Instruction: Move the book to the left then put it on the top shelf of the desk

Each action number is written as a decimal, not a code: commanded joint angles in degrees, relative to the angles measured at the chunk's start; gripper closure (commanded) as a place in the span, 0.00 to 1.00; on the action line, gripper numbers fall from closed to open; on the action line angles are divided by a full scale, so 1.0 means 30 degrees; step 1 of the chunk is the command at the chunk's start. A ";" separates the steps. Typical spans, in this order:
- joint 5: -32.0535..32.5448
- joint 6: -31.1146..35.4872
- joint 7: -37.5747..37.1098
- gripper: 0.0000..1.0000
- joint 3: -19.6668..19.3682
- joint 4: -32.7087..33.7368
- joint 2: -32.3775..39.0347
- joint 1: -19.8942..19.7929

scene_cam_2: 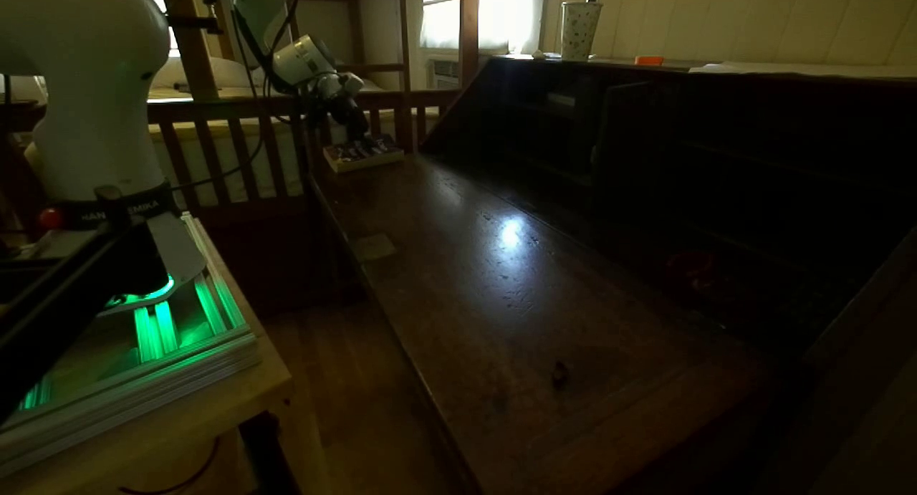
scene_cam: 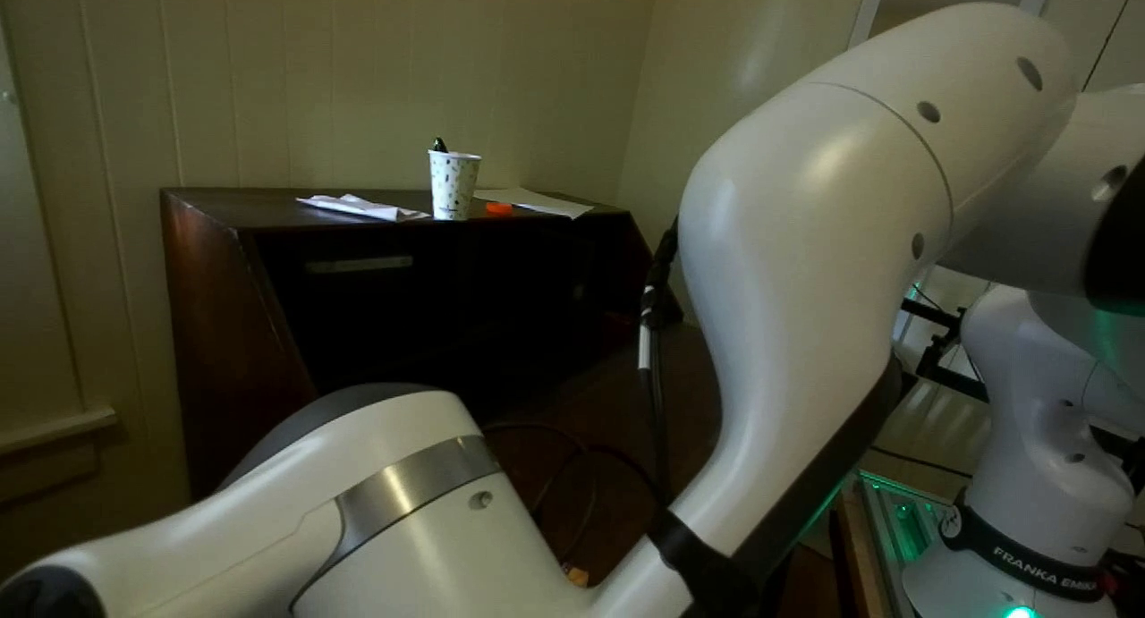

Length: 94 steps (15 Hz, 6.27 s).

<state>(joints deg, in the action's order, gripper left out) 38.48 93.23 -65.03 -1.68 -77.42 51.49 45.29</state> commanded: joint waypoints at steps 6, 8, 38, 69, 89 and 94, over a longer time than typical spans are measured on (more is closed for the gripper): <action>-0.0204 0.0429 -0.1262 0.91 -0.0257 -0.2931 -0.3113 -0.0459; 0.0019 0.0114 -0.1877 0.91 0.0091 -0.3695 -0.4135 -0.1001; 1.0168 -0.7840 0.1163 0.91 0.2376 -0.0112 -0.6798 -0.4751; 2.1325 1.4437 1.3067 0.91 0.0810 1.2747 0.3019 -0.9182; 1.7905 1.7454 1.7873 0.42 0.3227 1.5023 0.5085 -1.1704; 1.5483 1.7761 2.2326 0.19 0.5414 1.4390 0.3537 -1.2058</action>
<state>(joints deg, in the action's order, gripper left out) 89.50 145.87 -8.02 10.64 -33.54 64.87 10.45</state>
